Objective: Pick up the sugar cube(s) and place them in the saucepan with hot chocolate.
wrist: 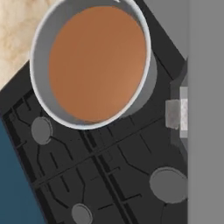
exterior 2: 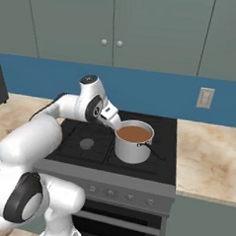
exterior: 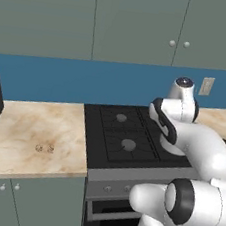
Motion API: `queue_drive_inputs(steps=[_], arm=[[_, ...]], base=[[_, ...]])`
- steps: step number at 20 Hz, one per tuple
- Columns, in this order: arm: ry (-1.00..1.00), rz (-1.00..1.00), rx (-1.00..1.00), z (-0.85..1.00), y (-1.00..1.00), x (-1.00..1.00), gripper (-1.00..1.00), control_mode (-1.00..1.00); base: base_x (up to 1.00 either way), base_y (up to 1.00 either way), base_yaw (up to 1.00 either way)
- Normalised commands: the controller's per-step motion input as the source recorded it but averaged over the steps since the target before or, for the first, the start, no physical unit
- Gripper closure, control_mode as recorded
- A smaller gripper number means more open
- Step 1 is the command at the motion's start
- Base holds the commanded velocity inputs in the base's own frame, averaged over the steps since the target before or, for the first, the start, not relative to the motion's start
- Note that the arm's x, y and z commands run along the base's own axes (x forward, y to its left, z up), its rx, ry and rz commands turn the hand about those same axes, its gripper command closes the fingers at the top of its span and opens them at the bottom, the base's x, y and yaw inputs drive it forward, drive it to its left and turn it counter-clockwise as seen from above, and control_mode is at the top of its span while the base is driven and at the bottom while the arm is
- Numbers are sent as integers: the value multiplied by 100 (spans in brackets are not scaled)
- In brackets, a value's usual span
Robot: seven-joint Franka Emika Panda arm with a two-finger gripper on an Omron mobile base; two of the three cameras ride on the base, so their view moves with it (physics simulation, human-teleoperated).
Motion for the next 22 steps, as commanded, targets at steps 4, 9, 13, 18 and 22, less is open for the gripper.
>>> queue_drive_inputs(steps=[4,9,13,18,22], arm=[[-1,-13,-10,10,-78,22,100,-100],[3,-6,-11,0,-51,35,100,-100],[3,0,-4,-4,-24,29,100,-100],[5,0,0,-28,-25,2,100,-100],[6,-1,0,-23,-31,35,100,-100]], base=[[0,0,0],[0,0,0],[0,0,0],[0,0,0],[0,0,0]])
